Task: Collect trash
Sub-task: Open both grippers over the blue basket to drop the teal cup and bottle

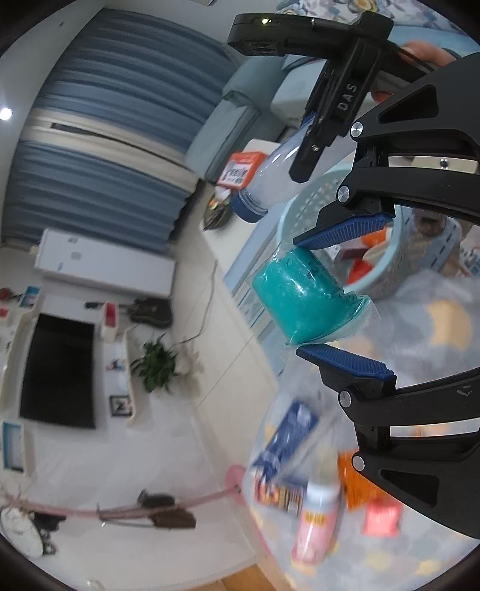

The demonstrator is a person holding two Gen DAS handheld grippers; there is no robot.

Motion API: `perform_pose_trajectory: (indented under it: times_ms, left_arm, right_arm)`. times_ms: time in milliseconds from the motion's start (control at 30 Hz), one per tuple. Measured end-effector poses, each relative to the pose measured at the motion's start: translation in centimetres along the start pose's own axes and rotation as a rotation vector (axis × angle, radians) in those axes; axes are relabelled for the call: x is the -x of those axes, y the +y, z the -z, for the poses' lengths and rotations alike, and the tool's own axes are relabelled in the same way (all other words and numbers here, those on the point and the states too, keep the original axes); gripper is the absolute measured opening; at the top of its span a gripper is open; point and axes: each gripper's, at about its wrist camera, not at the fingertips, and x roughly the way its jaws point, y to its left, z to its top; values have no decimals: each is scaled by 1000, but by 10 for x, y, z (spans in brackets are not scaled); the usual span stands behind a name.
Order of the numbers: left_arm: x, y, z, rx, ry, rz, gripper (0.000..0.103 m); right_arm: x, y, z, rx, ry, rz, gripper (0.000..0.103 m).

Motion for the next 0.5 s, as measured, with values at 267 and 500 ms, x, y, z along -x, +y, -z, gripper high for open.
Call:
perform_pose_trajectory:
  times_ms: [267, 500]
  left_arm:
    - [-71, -36, 16, -64, 79, -35, 51]
    - [-99, -56, 17, -117, 99, -77, 51]
  right_arm:
    - [-47, -77, 13, -180, 91, 132, 53]
    - [-74, -113, 19, -245, 143, 180, 53]
